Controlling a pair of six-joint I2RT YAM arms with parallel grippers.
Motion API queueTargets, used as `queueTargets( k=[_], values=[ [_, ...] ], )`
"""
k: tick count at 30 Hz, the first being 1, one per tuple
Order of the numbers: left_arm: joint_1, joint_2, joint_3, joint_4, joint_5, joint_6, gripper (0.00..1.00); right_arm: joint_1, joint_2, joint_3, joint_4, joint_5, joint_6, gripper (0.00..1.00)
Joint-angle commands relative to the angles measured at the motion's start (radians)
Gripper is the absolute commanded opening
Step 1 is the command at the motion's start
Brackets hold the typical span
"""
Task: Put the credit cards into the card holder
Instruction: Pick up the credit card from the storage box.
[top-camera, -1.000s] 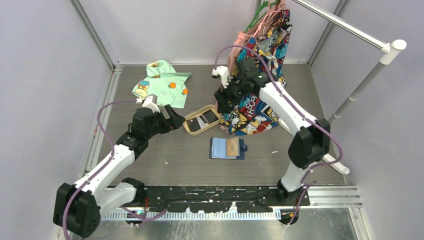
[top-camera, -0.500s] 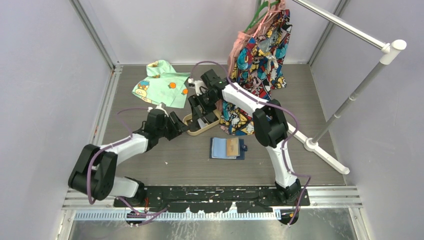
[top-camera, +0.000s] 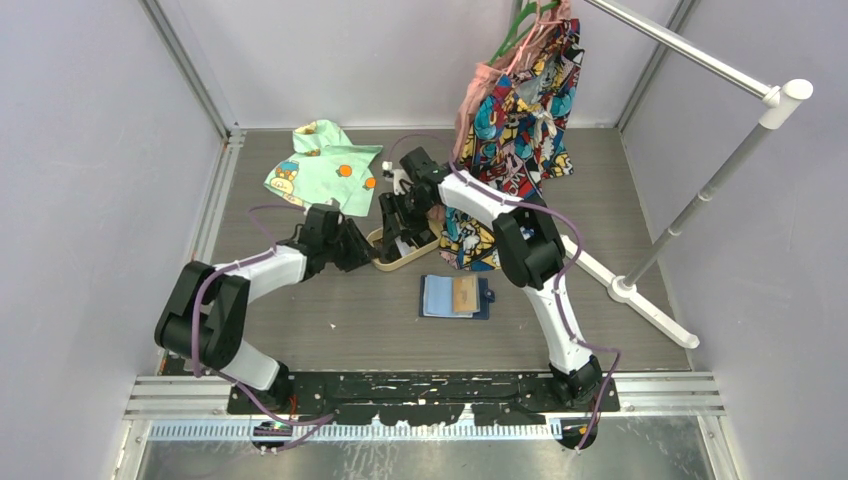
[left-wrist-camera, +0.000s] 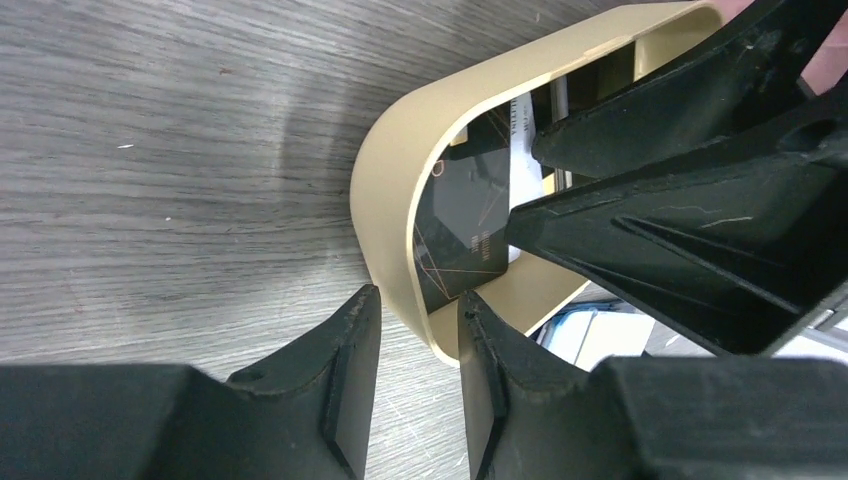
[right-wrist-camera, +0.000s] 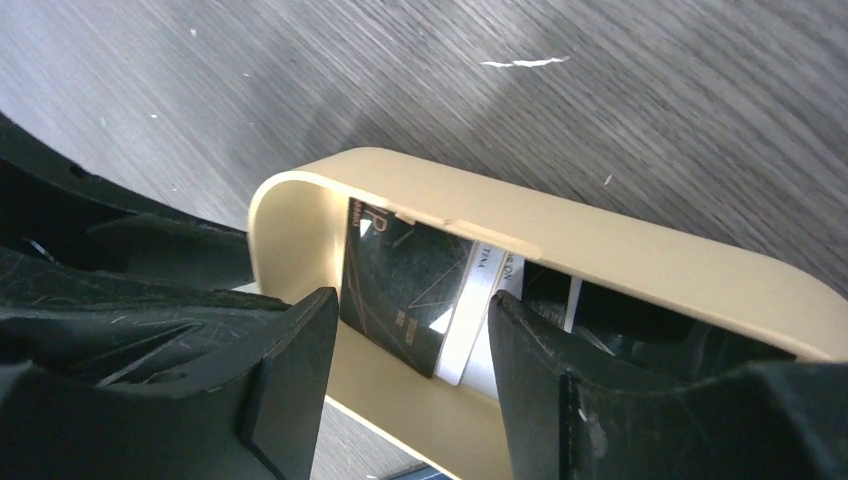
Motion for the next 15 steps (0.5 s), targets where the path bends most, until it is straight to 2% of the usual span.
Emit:
queueTargets(
  k=[1,7,15],
  values=[
    [-0.007,0.018,0.054,-0.058,0.013,0.022,0.34,0.006,0.025,0.046,0.019,0.024,0.018,0.63],
    [-0.016,0.044,0.077,-0.070,0.026,0.029,0.26,0.010,0.033,0.040,0.014,0.026,0.007,0.63],
    [-0.021,0.061,0.091,-0.083,0.029,0.035,0.21,0.015,0.019,0.070,-0.043,0.193,-0.103,0.66]
  ],
)
